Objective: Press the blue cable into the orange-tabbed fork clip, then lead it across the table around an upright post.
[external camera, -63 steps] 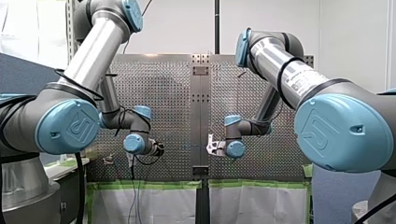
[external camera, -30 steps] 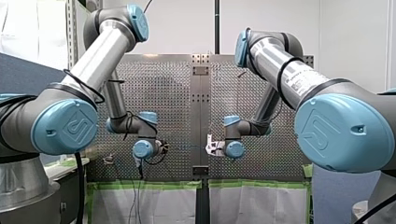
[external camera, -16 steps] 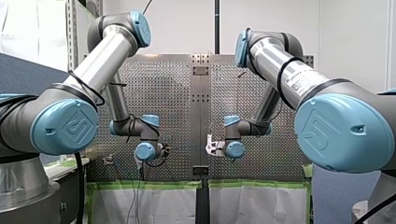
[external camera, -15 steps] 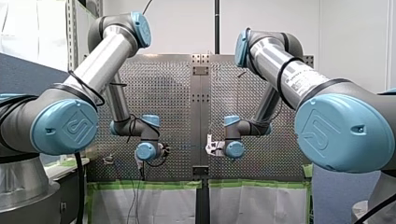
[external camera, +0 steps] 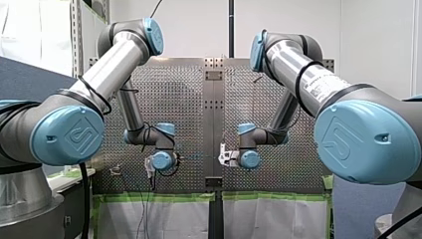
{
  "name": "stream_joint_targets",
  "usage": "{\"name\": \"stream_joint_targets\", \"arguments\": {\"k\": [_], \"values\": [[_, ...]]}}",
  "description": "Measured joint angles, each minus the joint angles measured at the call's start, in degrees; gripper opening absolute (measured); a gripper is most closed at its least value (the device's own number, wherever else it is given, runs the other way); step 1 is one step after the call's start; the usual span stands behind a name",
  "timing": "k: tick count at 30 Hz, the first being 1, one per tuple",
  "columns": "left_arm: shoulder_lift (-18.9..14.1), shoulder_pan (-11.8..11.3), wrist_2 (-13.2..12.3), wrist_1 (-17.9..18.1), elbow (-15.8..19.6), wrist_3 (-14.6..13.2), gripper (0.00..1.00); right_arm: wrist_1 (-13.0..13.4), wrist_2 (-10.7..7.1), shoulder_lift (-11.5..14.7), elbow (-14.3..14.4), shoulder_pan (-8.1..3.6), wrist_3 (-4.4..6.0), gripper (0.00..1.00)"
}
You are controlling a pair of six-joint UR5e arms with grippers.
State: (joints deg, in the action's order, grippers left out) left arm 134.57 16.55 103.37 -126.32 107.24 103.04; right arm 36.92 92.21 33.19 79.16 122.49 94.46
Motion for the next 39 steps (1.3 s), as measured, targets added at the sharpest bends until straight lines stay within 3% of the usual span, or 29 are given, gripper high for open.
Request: {"name": "stream_joint_targets", "arguments": {"k": [7, 8, 9, 10, 12, 13, 15, 16, 17, 21, 22, 23, 30, 39], "values": [[0.0, 0.5, 1.5, -0.1, -0.1, -3.1, 1.00, 0.0, 0.00, 0.0, 0.0, 0.02, -0.02, 0.00], [0.0, 0.6, 1.8, -0.1, -0.1, -3.4, 0.96, 0.0, 0.00, 0.0, 0.0, 0.02, -0.03, 0.00], [0.0, 0.8, 2.1, -0.1, -0.1, -3.7, 0.87, 0.0, 0.00, 0.0, 0.0, 0.01, -0.03, 0.00], [0.0, 0.9, 2.4, -0.1, -0.1, -4.0, 0.87, 0.0, 0.00, 0.0, 0.0, 0.01, -0.04, 0.00], [0.0, 1.2, 3.1, -0.1, -0.1, -4.6, 0.57, 0.0, 0.00, 0.0, 0.0, 0.01, -0.04, 0.00], [0.0, 1.3, 3.3, 0.0, -0.1, -5.0, 0.57, 0.0, 0.00, 0.0, 0.0, 0.00, -0.05, 0.00], [0.0, 1.6, 3.6, 0.1, -0.1, -5.6, 0.33, 0.0, 0.00, 0.0, 0.0, 0.00, -0.05, 0.00], [0.0, 1.7, 3.7, 0.1, -0.1, -5.9, 0.33, 0.0, 0.00, 0.0, 0.0, -0.01, -0.05, 0.00], [0.0, 1.8, 3.8, 0.2, -0.1, -6.2, 0.25, 0.0, 0.00, 0.0, 0.0, -0.01, -0.05, 0.00], [0.0, 2.1, 4.0, 0.3, 0.0, -7.0, 0.11, 0.0, 0.00, 0.0, 0.0, 0.00, -0.05, 0.00], [0.0, 2.2, 4.1, 0.3, 0.0, -7.2, 0.11, 0.0, 0.00, 0.0, 0.0, 0.00, -0.05, 0.00], [0.0, 2.3, 4.3, 0.3, 0.0, -7.3, 0.01, 0.0, 0.00, 0.0, 0.0, 0.00, -0.05, 0.00], [0.0, 2.7, 6.6, 0.1, 0.0, -8.2, 0.01, 0.0, -0.07, 0.0, 0.0, 0.00, -0.01, 0.00], [-0.1, 3.2, 6.5, 0.3, 0.0, -8.3, 0.01, 0.0, -0.09, 0.0, 0.0, -0.01, 0.03, 0.00]]}}
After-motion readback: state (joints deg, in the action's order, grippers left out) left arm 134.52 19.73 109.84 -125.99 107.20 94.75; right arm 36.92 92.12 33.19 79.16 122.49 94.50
